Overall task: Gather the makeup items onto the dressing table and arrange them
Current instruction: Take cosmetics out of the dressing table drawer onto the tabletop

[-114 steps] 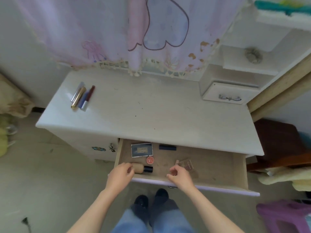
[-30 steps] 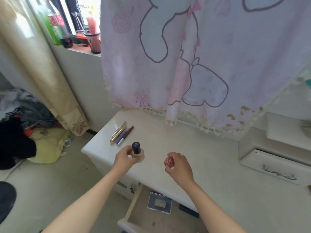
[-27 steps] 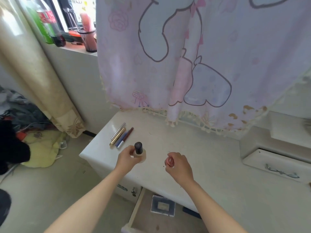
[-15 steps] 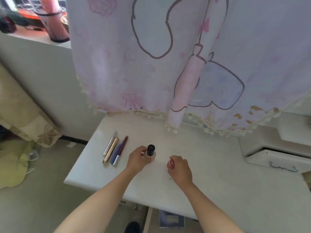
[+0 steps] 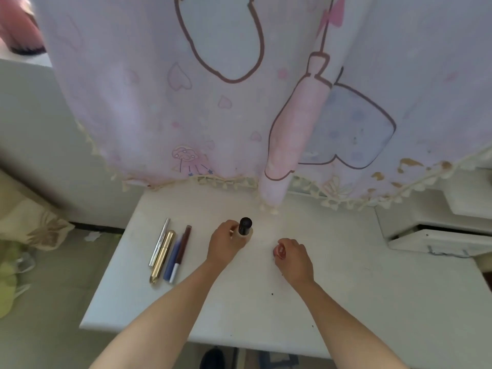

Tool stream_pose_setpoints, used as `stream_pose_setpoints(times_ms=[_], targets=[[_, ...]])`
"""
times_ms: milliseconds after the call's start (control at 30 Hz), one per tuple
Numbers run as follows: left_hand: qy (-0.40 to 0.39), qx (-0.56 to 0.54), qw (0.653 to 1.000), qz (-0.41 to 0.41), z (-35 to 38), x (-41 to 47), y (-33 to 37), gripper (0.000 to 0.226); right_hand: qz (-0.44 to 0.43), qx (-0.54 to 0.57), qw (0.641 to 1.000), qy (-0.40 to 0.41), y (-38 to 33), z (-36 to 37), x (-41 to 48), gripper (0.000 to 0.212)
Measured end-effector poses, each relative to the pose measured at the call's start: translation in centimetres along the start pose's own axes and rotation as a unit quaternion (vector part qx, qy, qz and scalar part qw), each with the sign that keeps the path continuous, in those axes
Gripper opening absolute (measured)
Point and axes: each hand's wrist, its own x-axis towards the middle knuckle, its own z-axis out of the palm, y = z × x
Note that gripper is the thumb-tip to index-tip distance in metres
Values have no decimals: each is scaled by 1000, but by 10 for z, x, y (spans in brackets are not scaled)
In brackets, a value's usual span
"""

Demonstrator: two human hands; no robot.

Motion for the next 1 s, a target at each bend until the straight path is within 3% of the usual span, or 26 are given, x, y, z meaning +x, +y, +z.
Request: stream_pose_setpoints(times_ms=[167, 300, 500, 767, 1000], targets=[[-5, 83, 996, 26, -6, 3, -7, 34, 1, -13, 1000, -7, 1, 1, 7, 32], [23, 85, 996, 19, -9, -16, -15, 46, 2, 6, 1000, -31, 5, 1, 8, 44], [36, 98, 994, 17, -17, -50, -33, 37, 3, 84, 996, 12, 33, -11, -20, 56], [-12, 121, 990, 67, 11, -93, -9, 30, 24, 153, 984, 87, 89, -27, -92, 51], [-71, 104, 989, 82, 75, -196, -15, 21, 66, 235, 962, 122, 167, -24, -183, 42]])
